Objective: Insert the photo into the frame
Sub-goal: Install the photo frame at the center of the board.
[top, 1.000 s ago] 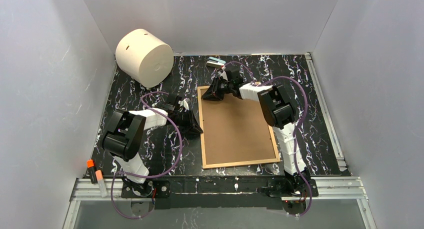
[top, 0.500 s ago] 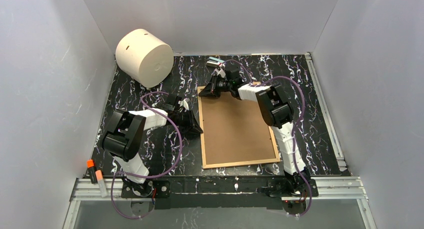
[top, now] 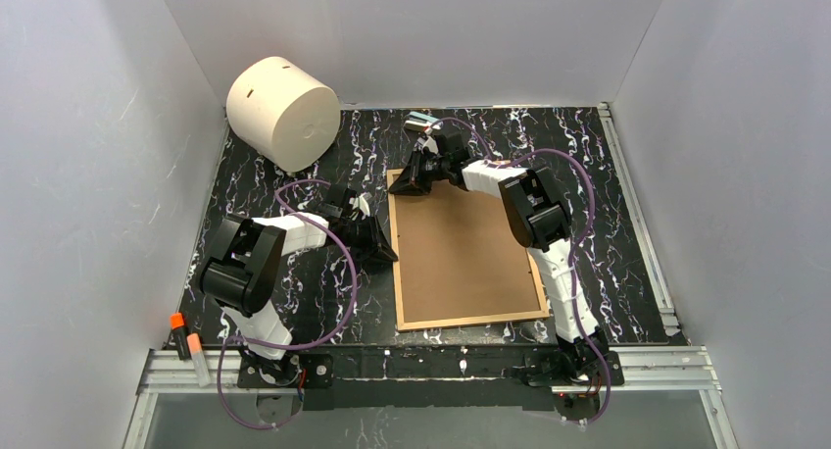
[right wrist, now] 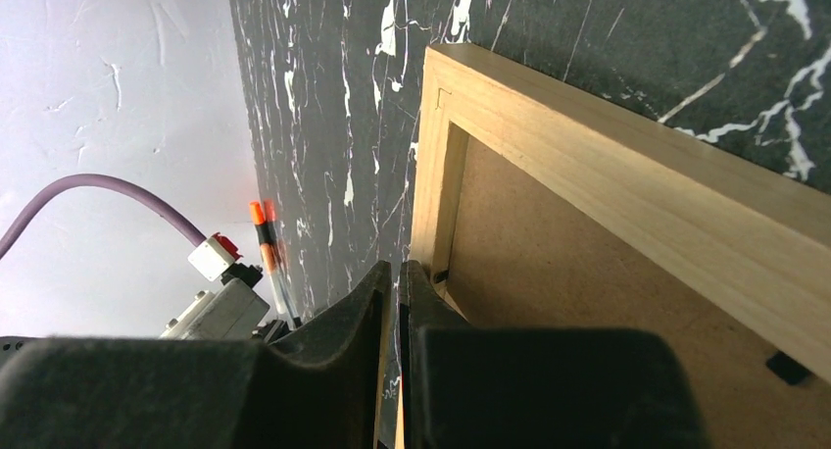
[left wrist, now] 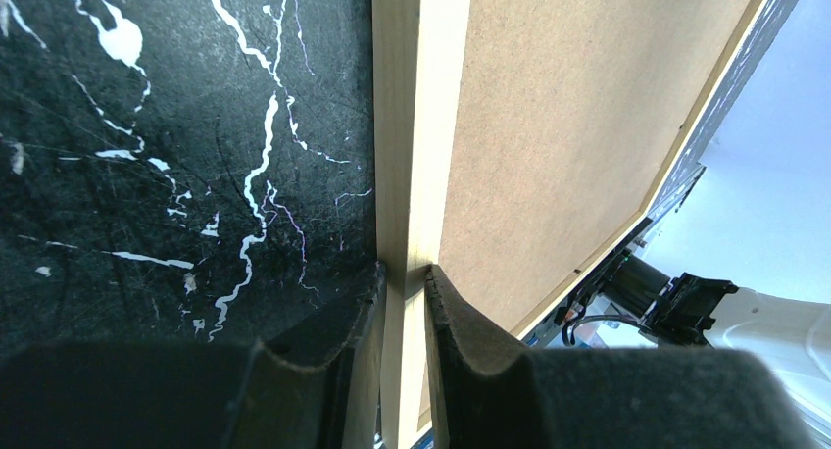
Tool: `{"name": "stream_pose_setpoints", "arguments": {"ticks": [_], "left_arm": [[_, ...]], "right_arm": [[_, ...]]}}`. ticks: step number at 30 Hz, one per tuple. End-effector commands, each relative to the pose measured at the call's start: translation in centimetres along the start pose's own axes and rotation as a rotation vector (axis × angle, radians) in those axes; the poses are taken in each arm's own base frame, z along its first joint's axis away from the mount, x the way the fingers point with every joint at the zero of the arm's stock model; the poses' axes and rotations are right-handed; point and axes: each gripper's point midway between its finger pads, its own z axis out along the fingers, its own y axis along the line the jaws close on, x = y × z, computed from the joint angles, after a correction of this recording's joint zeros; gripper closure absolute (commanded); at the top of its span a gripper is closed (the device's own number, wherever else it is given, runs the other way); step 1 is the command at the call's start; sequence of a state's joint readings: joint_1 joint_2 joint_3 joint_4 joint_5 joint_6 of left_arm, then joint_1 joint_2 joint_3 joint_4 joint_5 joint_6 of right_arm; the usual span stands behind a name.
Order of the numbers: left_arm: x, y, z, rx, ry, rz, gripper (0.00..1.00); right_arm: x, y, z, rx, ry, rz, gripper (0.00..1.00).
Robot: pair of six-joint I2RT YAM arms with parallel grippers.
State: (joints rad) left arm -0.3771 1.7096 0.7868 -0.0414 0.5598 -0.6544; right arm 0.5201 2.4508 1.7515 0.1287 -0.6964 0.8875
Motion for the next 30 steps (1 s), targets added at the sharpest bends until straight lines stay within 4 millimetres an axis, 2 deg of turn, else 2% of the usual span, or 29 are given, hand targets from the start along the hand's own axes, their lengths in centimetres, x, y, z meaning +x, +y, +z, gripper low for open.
{"name": "stream_pose_setpoints", "arguments": {"ticks": [1, 11, 30], "left_arm": [[4.0, 10.8, 0.2, -0.432, 0.064, -0.030, 0.83], [4.0, 10.8, 0.2, -0.433, 0.064, -0.028, 0.83], [4.0, 10.9, 0.2, -0.434, 0.065, -0.024, 0.83]], "right_arm": [[0.5, -2.7, 0.4, 0.112, -0.001, 0.005, 0.82], [1.1, -4.9, -0.1, 0.204, 0.001, 0.030, 0.83], [1.6, -7.9, -1.2, 0.272, -0.019, 0.107, 0.82]]}}
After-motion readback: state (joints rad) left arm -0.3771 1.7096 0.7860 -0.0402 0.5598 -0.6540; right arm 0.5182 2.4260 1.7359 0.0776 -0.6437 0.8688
